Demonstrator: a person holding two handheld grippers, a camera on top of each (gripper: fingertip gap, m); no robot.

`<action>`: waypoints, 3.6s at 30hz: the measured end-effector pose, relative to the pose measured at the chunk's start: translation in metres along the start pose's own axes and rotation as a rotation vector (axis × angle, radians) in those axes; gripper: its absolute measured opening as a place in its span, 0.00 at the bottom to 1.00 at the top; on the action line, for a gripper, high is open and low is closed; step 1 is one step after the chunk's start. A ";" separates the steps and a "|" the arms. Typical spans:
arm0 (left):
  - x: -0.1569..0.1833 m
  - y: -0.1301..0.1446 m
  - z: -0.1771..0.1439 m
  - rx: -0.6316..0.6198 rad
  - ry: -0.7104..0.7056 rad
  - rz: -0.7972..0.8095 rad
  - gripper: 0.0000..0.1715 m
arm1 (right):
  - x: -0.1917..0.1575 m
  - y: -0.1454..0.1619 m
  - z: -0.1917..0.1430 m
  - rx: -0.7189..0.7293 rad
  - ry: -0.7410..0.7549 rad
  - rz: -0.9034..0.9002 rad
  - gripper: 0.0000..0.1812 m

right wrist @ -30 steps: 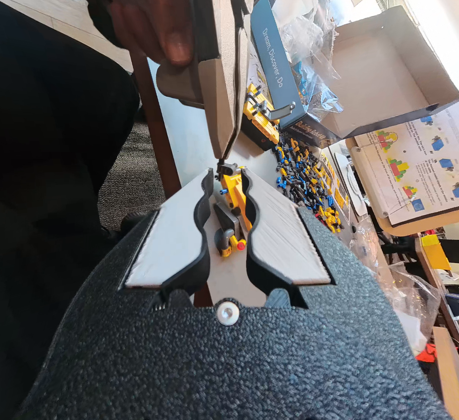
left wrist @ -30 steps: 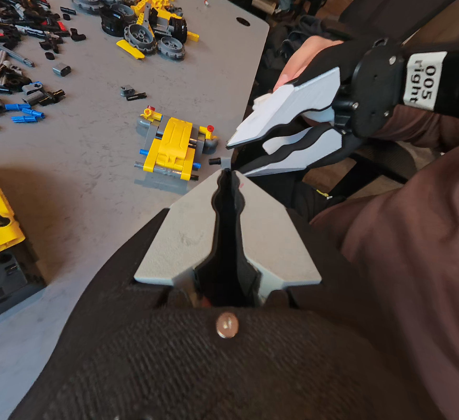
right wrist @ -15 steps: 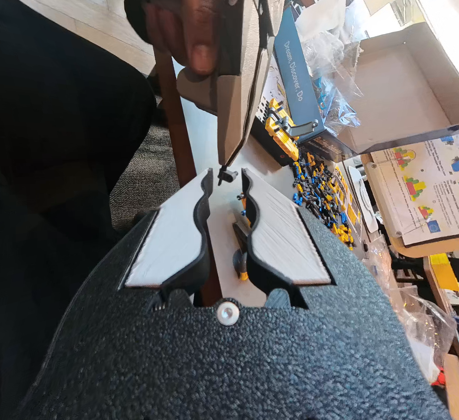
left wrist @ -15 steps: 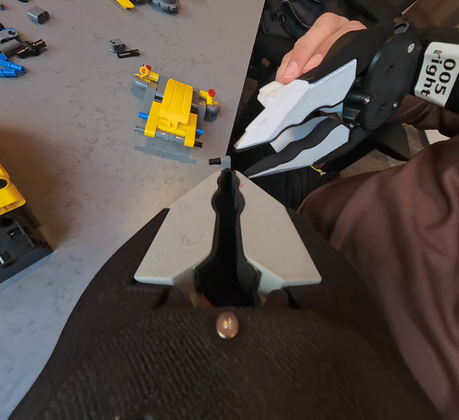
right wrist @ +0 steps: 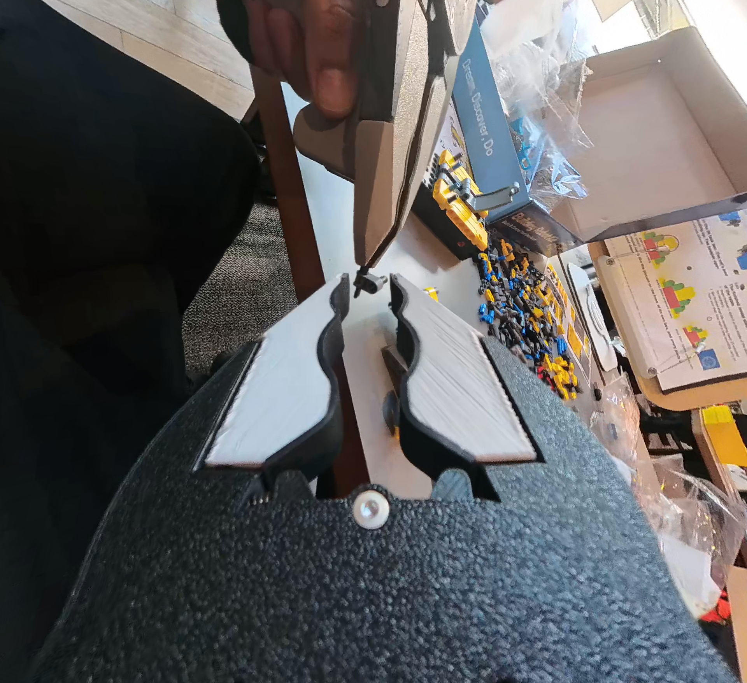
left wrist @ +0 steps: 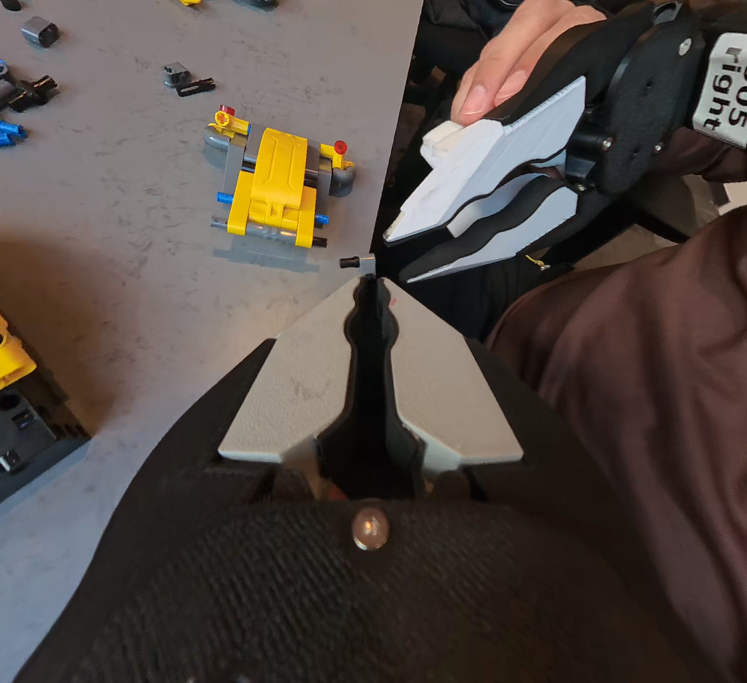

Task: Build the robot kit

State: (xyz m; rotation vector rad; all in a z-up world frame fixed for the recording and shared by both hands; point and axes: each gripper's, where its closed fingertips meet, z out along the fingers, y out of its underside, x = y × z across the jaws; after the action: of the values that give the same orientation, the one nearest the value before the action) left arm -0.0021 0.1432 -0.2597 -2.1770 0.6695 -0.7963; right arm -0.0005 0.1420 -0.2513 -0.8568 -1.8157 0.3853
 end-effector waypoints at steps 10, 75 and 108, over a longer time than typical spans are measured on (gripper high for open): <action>0.011 -0.016 0.022 -0.047 0.101 0.074 0.01 | 0.008 0.025 -0.025 -0.106 0.084 -0.015 0.09; 0.026 0.016 0.024 -0.170 0.307 -0.040 0.01 | -0.031 0.020 -0.008 -0.225 -0.037 -0.599 0.06; -0.023 -0.020 0.051 -0.015 -0.300 0.245 0.06 | 0.019 0.052 -0.032 -0.212 0.169 -0.464 0.02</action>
State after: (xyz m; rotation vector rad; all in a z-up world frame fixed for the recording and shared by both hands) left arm 0.0225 0.1932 -0.2800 -2.1166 0.7671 -0.3300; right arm 0.0443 0.1876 -0.2578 -0.5623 -1.8481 -0.1729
